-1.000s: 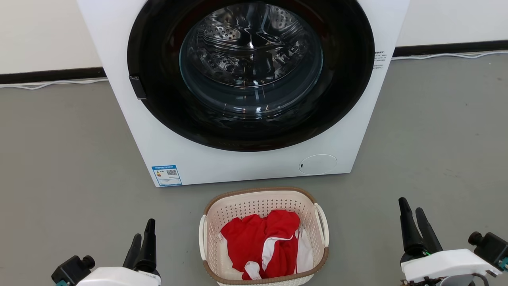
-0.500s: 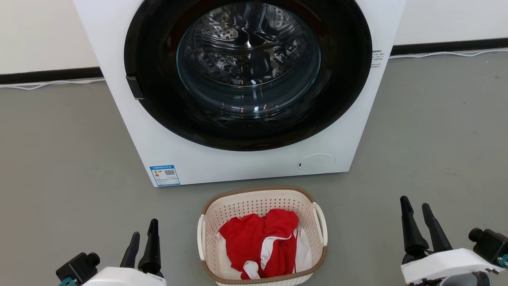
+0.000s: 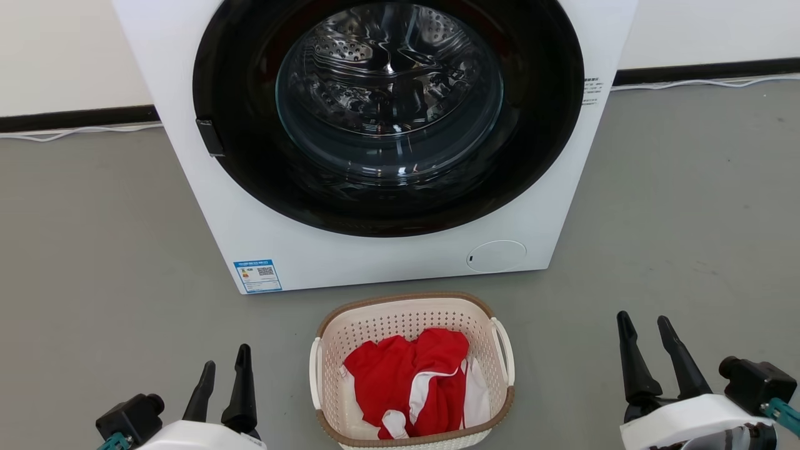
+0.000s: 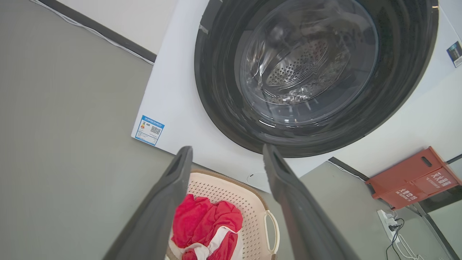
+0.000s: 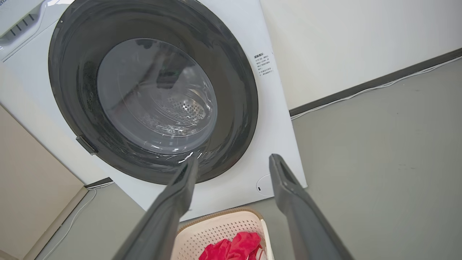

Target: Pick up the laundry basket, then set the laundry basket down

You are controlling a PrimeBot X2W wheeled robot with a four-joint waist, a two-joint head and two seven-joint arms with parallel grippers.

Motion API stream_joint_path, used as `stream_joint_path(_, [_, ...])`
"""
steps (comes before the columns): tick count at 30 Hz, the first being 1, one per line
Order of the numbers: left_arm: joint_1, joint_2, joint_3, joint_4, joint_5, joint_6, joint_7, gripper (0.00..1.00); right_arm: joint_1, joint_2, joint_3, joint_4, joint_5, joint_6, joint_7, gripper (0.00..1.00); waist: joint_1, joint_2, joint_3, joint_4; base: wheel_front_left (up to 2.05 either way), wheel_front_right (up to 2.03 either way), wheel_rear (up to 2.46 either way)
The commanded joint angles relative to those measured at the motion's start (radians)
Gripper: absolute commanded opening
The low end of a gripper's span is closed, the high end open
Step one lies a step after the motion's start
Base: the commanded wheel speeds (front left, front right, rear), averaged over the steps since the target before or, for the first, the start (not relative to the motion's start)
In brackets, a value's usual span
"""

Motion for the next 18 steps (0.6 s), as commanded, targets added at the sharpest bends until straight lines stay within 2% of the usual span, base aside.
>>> stream_joint_path(1, [-0.014,0.01,0.018,-0.024,0.04,0.007,-0.017,1.0,-0.049,-0.018,0.022,-0.026,-0.04,0.006,-0.023,1.0,0.0,0.0,0.0,-0.001,0.0,0.0,0.0])
stream_joint_path(18, [-0.006,0.012,0.011,-0.031,0.223,0.019,-0.067,1.0,-0.05,-0.02,0.048,-0.034,-0.251,0.007,-0.073,1.0,0.0,0.0,0.006,-0.011,0.0,0.0,0.0])
